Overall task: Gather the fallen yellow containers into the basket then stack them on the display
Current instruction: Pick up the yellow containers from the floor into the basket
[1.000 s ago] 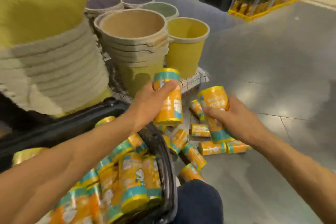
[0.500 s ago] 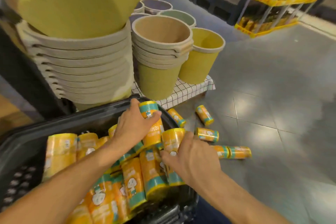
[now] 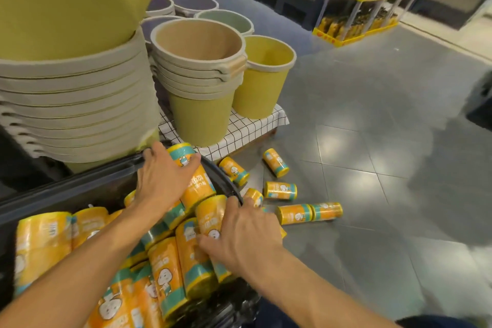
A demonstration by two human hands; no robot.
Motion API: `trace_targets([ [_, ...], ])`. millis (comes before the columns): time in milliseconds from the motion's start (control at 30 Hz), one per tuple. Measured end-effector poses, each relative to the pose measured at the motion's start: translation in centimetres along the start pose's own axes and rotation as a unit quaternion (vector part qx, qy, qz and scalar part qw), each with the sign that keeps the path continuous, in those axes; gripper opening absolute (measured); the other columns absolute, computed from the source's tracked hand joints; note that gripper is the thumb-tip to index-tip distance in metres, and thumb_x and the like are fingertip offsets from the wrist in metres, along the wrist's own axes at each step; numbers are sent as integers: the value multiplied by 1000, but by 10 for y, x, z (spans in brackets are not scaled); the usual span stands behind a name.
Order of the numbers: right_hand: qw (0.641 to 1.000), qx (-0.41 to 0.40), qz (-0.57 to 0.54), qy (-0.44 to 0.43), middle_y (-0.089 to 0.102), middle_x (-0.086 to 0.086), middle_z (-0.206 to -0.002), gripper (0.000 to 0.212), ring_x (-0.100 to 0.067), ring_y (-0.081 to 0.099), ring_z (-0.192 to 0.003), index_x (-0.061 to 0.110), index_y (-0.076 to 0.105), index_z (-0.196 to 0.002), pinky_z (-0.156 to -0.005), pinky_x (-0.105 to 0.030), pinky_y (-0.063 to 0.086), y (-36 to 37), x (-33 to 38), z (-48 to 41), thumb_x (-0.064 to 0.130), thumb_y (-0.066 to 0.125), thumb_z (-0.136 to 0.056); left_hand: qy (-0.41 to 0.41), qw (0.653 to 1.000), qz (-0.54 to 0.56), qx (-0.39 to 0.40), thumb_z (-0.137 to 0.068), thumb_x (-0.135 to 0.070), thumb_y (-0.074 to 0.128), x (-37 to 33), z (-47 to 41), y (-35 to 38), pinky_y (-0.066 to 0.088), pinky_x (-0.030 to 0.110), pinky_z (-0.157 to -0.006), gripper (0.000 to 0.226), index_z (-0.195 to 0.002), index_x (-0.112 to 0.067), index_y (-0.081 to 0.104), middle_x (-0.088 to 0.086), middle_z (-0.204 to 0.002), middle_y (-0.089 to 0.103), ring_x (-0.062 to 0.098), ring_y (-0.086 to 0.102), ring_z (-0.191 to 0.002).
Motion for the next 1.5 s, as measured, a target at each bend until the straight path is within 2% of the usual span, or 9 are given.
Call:
trace_targets([
  [200,999,-20,-39,1,54,-10,-121,65,-31,64,-102,15,41,-124,-68,-39,40,8,9,-11,69,54,-91,46,987,-153,-2,-88,-77,48,-16,1,8,42,45,-71,77,-115,-6,43,22,-118,57,45,63,-104],
  [367,997,-44,-57,2,54,-9,-123,64,-31,63,-107,17,42,-125,-70,-39,42,10,4,-14,71,53,-91,69,978,-196,-18,-90,-79,39,-13,4,0,49,48,-79,82,-120,-4,52,20,-119,55,38,54,-111],
  [567,992,-38,-118,3,58,-7,-123,63,-33,63,-110,17,46,-127,-77,-41,48,6,-7,-21,66,59,-89,129,958,-254,-23,-94,-74,37,-34,6,-8,49,48,-81,74,-115,-6,56,22,-111,63,38,58,-104],
  [700,973,-38,-228,23,69,-3,-98,35,-27,66,-94,21,59,-105,-75,-39,53,-18,-39,-36,53,62,-92,204,968,-143,-24,-102,-58,36,-75,15,-17,48,49,-83,50,-109,-12,55,15,-106,63,37,56,-100],
  [833,931,-75,-350,72,68,4,-84,30,-20,65,-86,24,64,-95,-77,-40,55,-52,-105,-48,54,63,-91,230,973,3,29,-106,-46,41,-129,25,-7,40,41,-84,35,-114,-16,58,6,-112,64,29,55,-107],
  [1100,832,-162,-510,147,76,-1,-96,57,-22,72,-95,21,70,-92,-89,-46,55,-76,-248,-72,71,62,-66,179,957,127,192,-104,-49,45,-220,44,94,48,42,-91,30,-111,-22,57,-2,-108,64,24,59,-103],
  [1167,824,-176,-516,154,75,1,-96,58,-21,72,-95,22,70,-92,-90,-45,56,-72,-272,-78,73,61,-65,178,953,131,205,-105,-49,43,-235,49,116,48,43,-91,30,-109,-22,56,-3,-103,63,24,59,-100],
  [1267,826,-183,-510,158,74,1,-97,44,-20,70,-95,22,69,-94,-88,-42,55,-56,-307,-89,62,64,-79,174,951,120,227,-106,-48,41,-248,55,153,46,42,-87,29,-109,-22,54,-4,-99,61,26,58,-99],
  [1500,826,-185,-503,174,73,1,-96,38,-19,68,-91,20,70,-97,-80,-38,54,-2,-385,-108,55,65,-86,83,963,114,231,-105,-44,40,-264,56,236,40,40,-80,27,-111,-20,51,6,-113,62,31,57,-104],
])
Point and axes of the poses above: each hand's wrist, its own z-axis away from the middle knuckle, its own y-axis out of the palm, x = y × z, the point moved 10 cm from there along -z, towards the middle knuckle
